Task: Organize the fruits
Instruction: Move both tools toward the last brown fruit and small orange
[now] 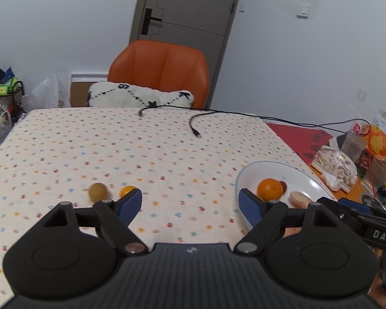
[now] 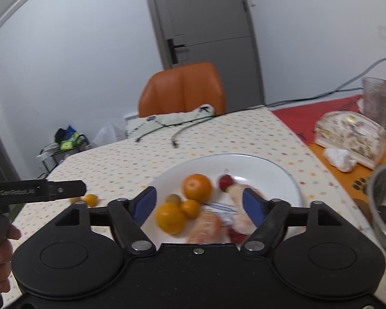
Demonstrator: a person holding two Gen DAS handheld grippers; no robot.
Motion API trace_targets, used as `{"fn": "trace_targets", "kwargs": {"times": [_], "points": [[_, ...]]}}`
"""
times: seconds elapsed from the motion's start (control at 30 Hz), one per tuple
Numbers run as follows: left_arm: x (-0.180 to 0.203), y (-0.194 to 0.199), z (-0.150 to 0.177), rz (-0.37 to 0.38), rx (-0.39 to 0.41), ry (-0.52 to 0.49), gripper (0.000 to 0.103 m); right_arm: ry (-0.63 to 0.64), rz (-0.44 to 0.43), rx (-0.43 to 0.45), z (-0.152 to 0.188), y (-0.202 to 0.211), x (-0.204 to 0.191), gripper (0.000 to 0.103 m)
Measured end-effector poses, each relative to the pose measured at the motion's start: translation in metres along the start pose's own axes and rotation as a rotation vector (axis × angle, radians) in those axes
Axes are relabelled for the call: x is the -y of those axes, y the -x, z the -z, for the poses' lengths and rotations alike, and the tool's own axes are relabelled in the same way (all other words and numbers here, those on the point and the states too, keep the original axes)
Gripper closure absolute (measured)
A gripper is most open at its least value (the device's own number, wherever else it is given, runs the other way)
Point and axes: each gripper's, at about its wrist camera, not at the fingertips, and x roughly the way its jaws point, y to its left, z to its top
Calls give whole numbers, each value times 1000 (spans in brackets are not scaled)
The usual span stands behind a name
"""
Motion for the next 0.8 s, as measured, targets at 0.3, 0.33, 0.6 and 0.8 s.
{"fn": "trace_targets", "kwargs": {"times": [0.3,0.33,0.6,0.8], "points": [[-35,21,-4,-64,34,40,16,24,-80,-14,-1,-7,-32,19],[-39,22,-4,-69,34,43,16,24,-85,-17,-1,-8,-35,19],[-65,29,-2,-110,37,73,16,39,-125,-32,0,-15,-58,18],[-81,31,1,-128,32,95,16,58,-154,-47,1,-23,-74,18]]}}
